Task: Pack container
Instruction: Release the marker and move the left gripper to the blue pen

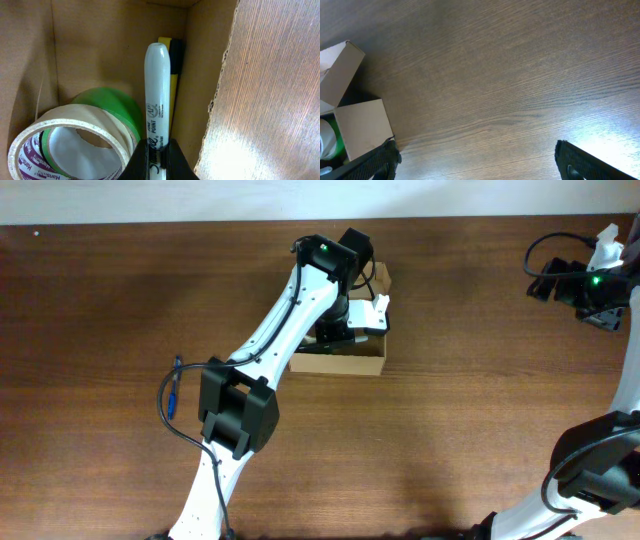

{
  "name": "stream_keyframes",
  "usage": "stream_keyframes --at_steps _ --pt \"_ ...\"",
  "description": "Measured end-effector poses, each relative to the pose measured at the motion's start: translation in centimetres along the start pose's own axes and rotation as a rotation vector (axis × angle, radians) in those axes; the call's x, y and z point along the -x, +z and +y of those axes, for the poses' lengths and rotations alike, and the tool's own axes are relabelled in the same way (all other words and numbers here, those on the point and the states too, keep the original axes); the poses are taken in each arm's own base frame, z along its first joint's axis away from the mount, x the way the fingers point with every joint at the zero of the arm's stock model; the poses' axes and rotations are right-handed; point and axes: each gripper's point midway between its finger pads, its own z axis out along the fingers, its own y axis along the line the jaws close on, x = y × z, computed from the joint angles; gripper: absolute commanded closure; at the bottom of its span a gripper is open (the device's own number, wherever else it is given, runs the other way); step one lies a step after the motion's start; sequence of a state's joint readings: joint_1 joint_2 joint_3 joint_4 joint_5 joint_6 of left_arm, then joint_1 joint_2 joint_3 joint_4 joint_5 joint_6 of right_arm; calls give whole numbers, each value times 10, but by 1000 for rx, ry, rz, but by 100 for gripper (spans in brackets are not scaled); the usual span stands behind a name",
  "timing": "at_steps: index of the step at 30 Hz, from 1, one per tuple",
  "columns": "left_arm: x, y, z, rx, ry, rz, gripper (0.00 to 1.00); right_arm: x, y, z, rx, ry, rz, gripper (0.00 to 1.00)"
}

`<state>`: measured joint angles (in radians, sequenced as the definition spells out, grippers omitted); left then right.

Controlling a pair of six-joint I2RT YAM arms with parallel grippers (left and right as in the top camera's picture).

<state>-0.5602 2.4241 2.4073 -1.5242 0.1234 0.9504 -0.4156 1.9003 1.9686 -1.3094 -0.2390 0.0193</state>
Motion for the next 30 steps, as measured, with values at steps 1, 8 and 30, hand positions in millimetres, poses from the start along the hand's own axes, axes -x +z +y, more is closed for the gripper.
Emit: stream_keyframes --at_steps 1,8,30 --pt "0 0 0 0 0 0 92 0 0 0 0 0 0 1" --pt "1 0 0 1 -13 -5 62 0 0 0 0 0 0 1" --pt "-69 -235 22 613 -554 -333 52 0 0 0 0 0 0 1"
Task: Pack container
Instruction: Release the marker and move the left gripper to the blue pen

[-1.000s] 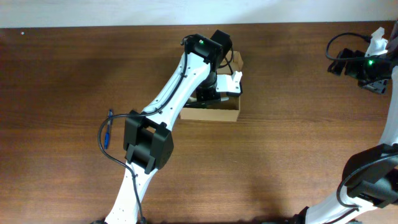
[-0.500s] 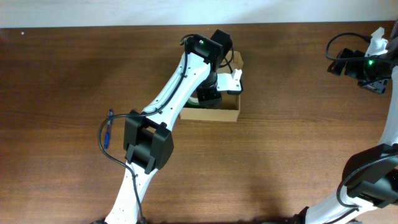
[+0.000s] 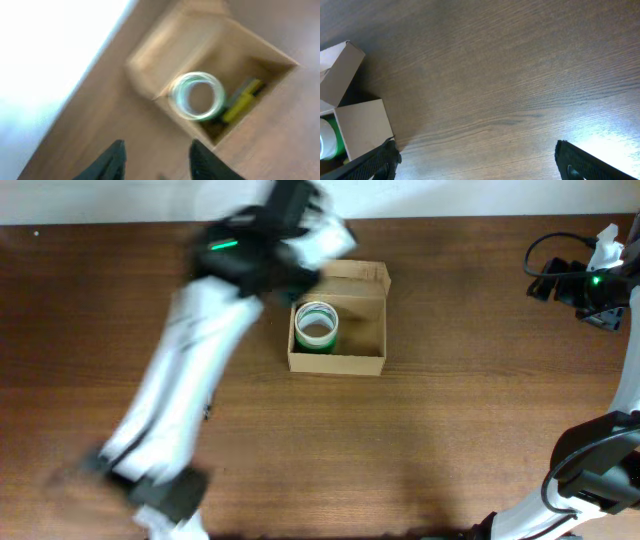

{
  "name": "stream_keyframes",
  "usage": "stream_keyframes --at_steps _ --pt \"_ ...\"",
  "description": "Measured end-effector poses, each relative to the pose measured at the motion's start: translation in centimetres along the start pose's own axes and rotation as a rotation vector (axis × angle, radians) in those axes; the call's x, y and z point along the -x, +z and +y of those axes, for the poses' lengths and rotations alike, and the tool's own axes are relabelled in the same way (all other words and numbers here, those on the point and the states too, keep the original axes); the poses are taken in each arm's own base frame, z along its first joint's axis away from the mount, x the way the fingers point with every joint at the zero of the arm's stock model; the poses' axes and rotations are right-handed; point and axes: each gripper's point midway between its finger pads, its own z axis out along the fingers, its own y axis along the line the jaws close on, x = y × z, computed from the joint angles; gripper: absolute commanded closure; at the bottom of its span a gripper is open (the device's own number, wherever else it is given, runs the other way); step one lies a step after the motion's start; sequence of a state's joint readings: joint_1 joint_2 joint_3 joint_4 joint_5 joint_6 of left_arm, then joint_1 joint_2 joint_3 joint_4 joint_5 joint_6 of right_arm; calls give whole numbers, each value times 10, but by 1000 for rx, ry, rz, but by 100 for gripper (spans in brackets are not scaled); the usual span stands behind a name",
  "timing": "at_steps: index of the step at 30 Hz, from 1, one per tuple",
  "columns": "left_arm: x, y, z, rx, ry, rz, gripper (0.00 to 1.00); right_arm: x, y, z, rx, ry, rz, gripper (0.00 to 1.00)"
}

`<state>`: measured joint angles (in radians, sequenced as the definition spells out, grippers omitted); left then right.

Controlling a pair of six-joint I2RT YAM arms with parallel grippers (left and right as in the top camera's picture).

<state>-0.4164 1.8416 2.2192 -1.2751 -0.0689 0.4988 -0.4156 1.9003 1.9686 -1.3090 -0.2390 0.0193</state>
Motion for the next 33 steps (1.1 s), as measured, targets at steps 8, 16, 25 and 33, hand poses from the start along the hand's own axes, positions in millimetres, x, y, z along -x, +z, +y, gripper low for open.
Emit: stream_keyframes --at_steps 8,16,25,33 --pt "-173 -17 62 159 -551 221 38 0 0 1 3 0 0 1" --pt "-307 84 -2 -84 -805 601 37 0 0 1 4 0 0 1" --pt "-327 120 -9 -131 -840 651 37 0 0 1 6 0 0 1" --pt "-357 143 -10 -138 -873 724 37 0 0 1 6 0 0 1"
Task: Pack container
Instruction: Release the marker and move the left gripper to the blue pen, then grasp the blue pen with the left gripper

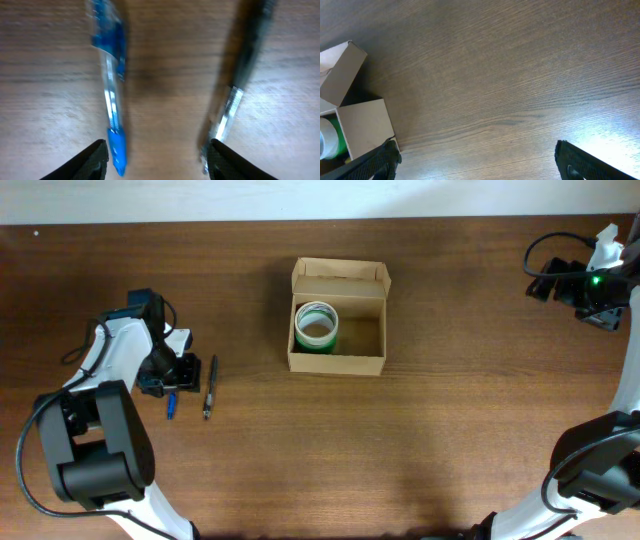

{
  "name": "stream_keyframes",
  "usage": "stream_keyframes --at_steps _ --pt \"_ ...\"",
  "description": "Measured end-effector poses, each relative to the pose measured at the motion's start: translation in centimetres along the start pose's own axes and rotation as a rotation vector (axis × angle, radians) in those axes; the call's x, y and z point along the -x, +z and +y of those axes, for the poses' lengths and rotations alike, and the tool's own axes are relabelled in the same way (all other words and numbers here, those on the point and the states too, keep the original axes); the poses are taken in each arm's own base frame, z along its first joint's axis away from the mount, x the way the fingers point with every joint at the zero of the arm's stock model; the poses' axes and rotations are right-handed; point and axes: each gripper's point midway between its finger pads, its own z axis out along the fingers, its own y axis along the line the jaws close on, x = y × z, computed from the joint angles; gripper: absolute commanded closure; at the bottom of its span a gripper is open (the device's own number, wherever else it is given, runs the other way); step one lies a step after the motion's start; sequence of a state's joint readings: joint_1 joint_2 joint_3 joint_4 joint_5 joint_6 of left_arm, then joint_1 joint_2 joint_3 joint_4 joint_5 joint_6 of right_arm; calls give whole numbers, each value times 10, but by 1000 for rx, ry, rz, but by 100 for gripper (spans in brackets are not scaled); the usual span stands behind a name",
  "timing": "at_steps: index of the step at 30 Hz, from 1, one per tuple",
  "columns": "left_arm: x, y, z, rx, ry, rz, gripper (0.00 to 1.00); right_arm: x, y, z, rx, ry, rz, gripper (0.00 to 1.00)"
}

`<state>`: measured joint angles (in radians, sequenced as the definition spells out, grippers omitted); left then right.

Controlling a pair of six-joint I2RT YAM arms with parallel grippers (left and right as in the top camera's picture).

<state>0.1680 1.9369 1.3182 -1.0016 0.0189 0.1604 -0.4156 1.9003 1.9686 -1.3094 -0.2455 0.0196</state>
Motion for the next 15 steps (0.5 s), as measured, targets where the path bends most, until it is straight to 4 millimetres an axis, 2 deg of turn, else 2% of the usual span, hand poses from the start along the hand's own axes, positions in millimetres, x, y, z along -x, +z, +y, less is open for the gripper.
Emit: stream_keyframes --at_steps 6,10,15 --pt "7 1 14 13 -27 -34 40 0 0 0 0 0 0 1" --pt "6 10 17 9 -18 -12 53 0 0 0 0 0 0 1" --pt "3 23 19 12 -1 24 76 0 0 0 0 0 0 1"
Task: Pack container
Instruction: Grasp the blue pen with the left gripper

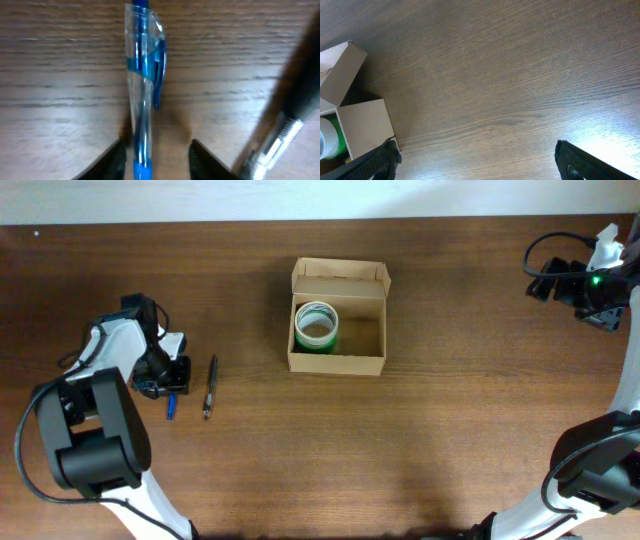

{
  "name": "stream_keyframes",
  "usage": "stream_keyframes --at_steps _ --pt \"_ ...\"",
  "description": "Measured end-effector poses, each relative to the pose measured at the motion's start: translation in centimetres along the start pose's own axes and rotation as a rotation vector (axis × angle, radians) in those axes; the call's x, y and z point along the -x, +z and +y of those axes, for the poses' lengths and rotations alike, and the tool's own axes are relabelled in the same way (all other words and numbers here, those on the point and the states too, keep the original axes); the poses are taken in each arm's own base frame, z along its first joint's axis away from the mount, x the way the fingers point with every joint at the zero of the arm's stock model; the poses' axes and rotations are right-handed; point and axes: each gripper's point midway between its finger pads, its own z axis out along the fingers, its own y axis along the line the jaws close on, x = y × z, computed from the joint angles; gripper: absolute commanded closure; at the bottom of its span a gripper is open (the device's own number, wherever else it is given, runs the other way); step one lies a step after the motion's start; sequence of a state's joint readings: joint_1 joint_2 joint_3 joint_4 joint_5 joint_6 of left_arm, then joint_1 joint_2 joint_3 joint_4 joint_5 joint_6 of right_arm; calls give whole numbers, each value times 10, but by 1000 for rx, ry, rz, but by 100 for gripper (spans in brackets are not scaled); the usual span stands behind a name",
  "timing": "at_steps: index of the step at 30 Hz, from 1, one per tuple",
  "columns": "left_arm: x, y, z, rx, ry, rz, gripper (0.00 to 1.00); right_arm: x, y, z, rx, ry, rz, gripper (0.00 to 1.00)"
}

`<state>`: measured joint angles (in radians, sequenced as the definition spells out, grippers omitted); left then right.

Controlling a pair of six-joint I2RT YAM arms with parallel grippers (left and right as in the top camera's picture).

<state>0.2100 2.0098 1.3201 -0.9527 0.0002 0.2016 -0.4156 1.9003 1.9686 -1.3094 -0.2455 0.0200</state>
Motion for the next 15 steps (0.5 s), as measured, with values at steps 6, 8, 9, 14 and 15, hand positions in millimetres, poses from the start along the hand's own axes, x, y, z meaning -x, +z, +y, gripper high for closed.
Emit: stream_keyframes --at_steps 6,8,9,14,15 --pt "1 1 2 11 10 -4 98 0 0 0 0 -1 0 1" --pt "1 0 2 11 10 -3 99 0 0 0 0 -1 0 1" --pt "1 0 2 11 10 -4 98 0 0 0 0 0 0 1" --pt "8 -3 -2 -18 20 -9 98 0 0 0 0 0 0 1" --pt "12 -8 -4 -37 26 -8 98 0 0 0 0 0 0 1"
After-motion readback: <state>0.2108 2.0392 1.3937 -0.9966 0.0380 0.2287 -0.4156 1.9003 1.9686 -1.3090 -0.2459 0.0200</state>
